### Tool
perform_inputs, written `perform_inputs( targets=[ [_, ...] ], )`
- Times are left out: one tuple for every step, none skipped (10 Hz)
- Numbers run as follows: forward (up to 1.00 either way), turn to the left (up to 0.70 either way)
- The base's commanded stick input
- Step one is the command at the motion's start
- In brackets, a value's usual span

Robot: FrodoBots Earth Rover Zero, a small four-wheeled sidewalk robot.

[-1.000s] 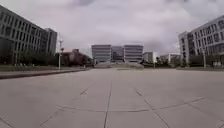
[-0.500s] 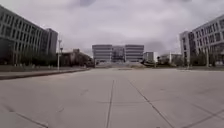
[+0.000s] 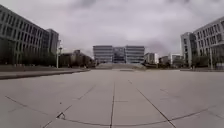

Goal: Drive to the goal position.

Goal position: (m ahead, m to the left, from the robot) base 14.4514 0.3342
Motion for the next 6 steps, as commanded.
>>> perform_inputs(
  targets=[
    [1.00,0.00],
    [1.00,0.00],
    [1.00,0.00],
    [1.00,0.00],
    [1.00,0.00],
    [1.00,0.00]
  ],
)
